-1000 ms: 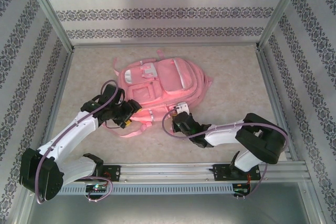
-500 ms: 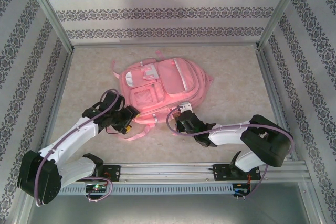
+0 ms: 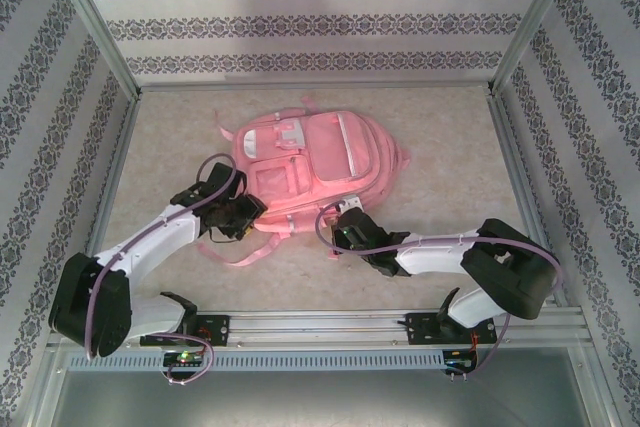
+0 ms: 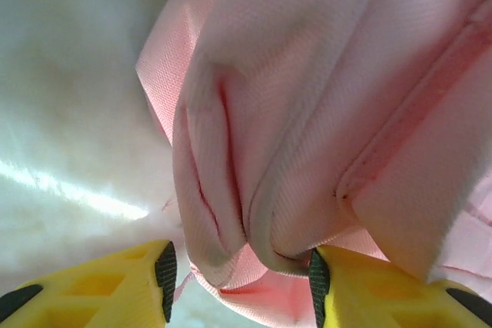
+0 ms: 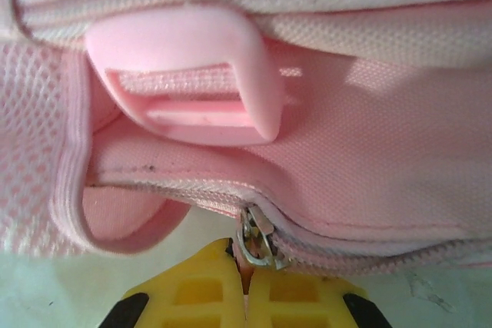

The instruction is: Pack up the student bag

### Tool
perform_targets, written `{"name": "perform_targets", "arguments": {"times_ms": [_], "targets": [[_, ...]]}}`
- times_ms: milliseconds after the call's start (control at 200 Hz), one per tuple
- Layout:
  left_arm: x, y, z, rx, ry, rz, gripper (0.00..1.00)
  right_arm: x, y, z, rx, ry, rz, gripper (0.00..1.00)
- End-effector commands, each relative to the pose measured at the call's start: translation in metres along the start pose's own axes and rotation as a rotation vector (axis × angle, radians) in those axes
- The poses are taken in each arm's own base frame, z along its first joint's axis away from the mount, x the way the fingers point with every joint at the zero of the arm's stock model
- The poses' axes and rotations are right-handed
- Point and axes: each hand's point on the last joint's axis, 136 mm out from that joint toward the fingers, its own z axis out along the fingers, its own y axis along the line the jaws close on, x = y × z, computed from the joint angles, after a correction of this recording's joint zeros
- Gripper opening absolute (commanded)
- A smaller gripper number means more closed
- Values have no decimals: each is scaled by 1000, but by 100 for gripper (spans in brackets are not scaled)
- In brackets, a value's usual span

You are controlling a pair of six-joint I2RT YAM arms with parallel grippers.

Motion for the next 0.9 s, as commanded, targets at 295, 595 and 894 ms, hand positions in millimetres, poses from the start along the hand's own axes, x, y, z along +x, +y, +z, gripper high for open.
{"name": "perform_targets", "arguments": {"times_ms": [295,595,894], "targets": [[-62,15,-2,-132,-143,41,53,-5,-38,-10,65,85,-49,0],[-33,6,-24,-26,-50,-65,60,-24,-17,-12,-28,24,165,0],[13,-9,-12,151,26,-70,54,-35,10,-8,-97,0,302,0]]}}
